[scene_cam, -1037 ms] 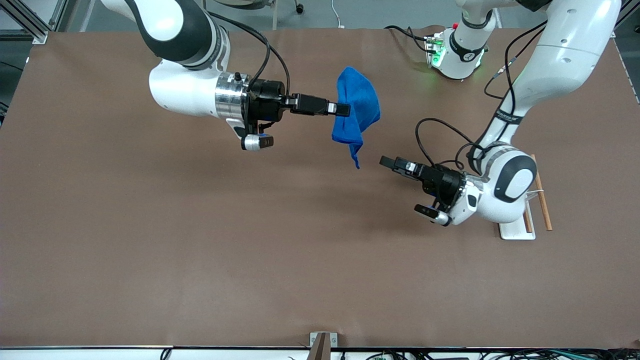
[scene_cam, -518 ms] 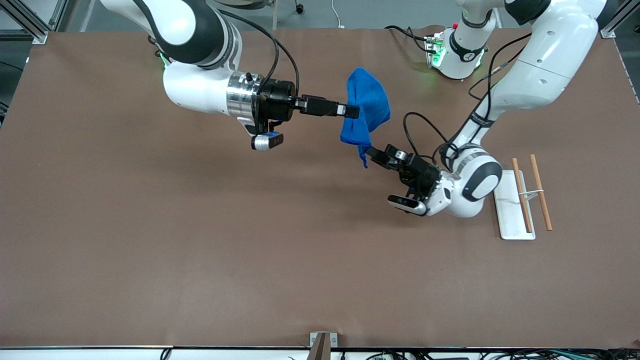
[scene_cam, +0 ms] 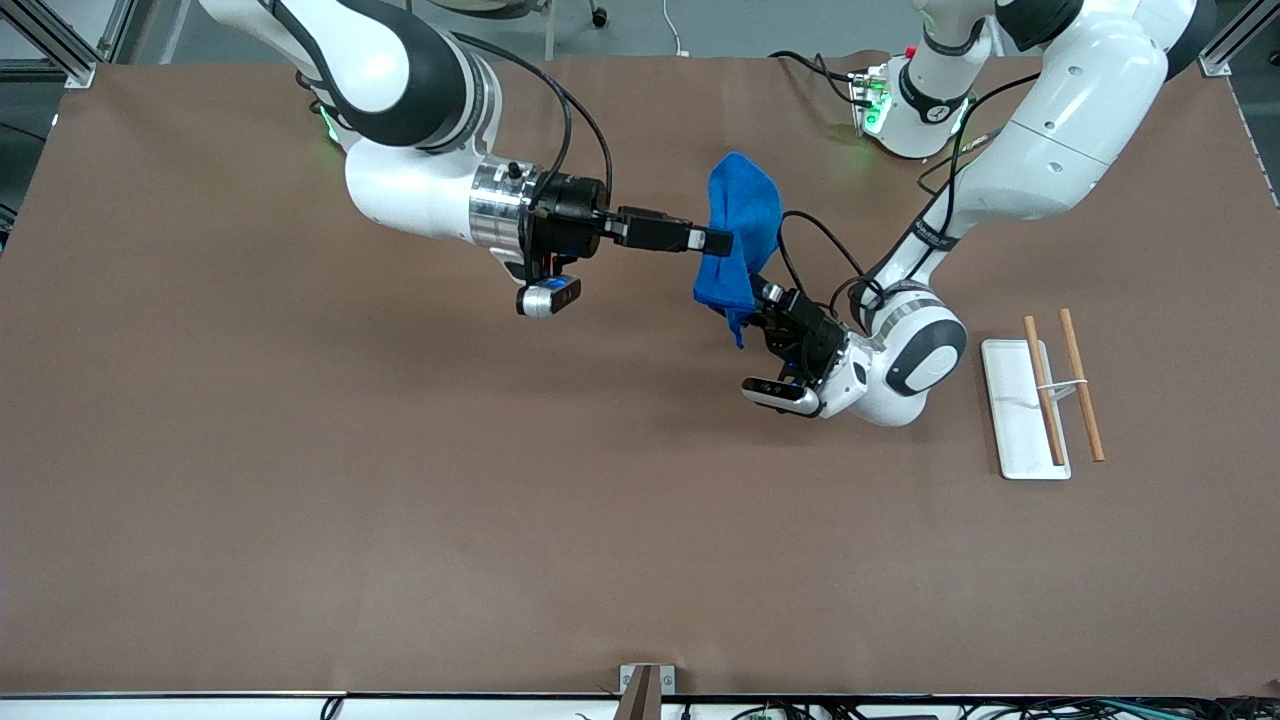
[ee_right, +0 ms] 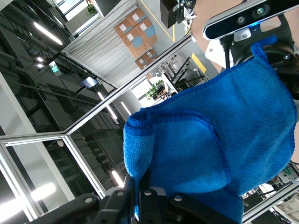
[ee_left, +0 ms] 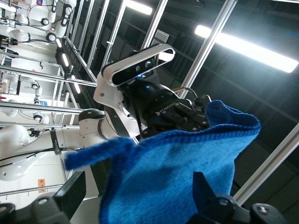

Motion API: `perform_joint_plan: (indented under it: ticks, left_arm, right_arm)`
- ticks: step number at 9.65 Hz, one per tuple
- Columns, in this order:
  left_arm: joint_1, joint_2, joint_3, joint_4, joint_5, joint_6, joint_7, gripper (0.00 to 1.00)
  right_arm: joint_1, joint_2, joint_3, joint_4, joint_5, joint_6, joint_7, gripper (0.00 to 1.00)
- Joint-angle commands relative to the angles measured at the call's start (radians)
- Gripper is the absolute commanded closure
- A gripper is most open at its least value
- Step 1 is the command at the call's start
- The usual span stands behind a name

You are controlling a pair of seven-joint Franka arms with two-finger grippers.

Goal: Right arm passes towel to left arm to hang
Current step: 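Grasp the hanging towel with the left gripper below the right gripper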

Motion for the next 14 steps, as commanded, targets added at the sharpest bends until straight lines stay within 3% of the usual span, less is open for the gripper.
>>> perform_joint_plan:
  ticks: [1, 3, 6, 8, 11, 12, 13, 14]
  left_arm:
    - [0.032, 0.013, -0.006, -0.027, -0.013, -0.004, -0.004, 0.18]
    - [0.058, 0.013, -0.004, -0.015, -0.010, -0.002, -0.046, 0.40]
    - [0.075, 0.005, -0.003, -0.003, -0.001, -0.004, -0.095, 0.86]
    - [0.078, 0.007, 0.006, 0.016, 0.002, -0.010, -0.130, 0.99]
    - [0.147, 0.008, 0.008, 0.120, 0.091, -0.008, -0.291, 1.00]
    - [0.161, 0.008, 0.009, 0.149, 0.114, -0.008, -0.334, 1.00]
    - [0.163, 0.005, 0.038, 0.184, 0.137, -0.005, -0.404, 1.00]
    - [0.163, 0.004, 0.069, 0.232, 0.171, -0.005, -0.484, 1.00]
  right_arm:
    - [0.007, 0.010, 0.005, 0.023, 0.018, 0.012, -0.008, 1.00]
    - [0.007, 0.010, 0.005, 0.022, 0.018, 0.012, -0.008, 1.00]
    - [0.006, 0.010, 0.005, 0.019, 0.018, 0.012, -0.008, 1.00]
    - [0.004, 0.010, 0.005, 0.019, 0.018, 0.012, -0.008, 1.00]
    - [0.001, 0.010, 0.005, 0.017, 0.016, 0.012, -0.008, 1.00]
    - [-0.005, 0.009, 0.005, 0.000, 0.009, 0.014, -0.008, 0.71]
    - [-0.014, -0.017, 0.002, -0.054, 0.003, 0.017, -0.009, 0.17]
    - [-0.055, -0.080, 0.003, -0.113, -0.042, 0.014, -0.017, 0.00]
